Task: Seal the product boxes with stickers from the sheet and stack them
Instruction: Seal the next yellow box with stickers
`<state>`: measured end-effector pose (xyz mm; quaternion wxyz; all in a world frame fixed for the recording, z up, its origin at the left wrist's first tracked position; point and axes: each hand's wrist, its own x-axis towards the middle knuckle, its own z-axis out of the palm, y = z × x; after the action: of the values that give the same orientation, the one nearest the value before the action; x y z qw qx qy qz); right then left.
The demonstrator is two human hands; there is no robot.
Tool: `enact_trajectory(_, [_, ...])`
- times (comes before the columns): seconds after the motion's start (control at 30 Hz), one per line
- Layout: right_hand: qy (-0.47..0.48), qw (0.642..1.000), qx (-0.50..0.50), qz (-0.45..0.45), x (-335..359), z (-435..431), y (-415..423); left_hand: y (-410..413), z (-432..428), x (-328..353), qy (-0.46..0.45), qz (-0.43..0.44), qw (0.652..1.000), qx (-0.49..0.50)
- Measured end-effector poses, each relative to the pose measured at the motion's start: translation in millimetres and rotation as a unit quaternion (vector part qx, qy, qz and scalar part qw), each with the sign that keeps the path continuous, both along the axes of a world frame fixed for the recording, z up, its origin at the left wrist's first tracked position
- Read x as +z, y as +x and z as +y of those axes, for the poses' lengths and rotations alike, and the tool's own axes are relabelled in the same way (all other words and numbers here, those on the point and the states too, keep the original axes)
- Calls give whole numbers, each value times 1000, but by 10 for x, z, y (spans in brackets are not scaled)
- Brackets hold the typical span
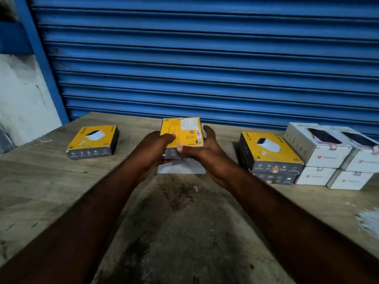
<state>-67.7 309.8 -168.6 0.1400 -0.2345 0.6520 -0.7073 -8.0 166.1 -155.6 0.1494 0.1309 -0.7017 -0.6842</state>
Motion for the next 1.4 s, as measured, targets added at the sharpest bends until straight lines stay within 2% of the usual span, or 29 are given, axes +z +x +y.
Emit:
enact_trajectory(0.13, [87, 979, -50, 180, -35, -9, 7, -15, -31, 26, 9, 22, 1000, -7])
enact_trajectory(0.27, [121, 957, -35, 262, -67, 34, -36, 25, -51, 37, -34, 50, 997, -56])
enact_trajectory(0.37, [121, 959, 6, 256, -45, 96, -77, 36, -68, 20, -70, 68, 992, -83])
enact_trajectory(0.5, [110, 970, 18, 214, -43, 143, -102, 39, -68, -8, -142, 110, 982, -55])
enact_trajectory(0.77, [35, 988, 25, 146, 23, 174, -86, 91, -86, 31, -271, 107, 954, -77])
enact_trajectory(0.87, [21, 987, -15, 157, 10, 152, -61, 72, -105, 1, -244, 104, 959, -97])
enact_trajectory(0.97, [7, 988, -21, 152, 49, 138, -77, 55, -86, 0, -82, 91, 985, -118])
enact_trajectory(1.03, [-5, 989, -20, 149, 85, 127, -91, 32, -34, 7, 6, 88, 992, -89])
enact_trajectory(1.1, [-33, 990, -20, 134, 109, 116, -93, 4, 45, -16, 12, 90, 994, -55])
enact_trajectory(1.2, [-62, 990, -21, 123, 97, 96, -97, -24, 114, -78, -25, 106, 994, -29])
enact_trajectory(1.4, [-17, 990, -40, 131, 39, 72, -30, -47, 96, -39, 15, 123, 992, -7])
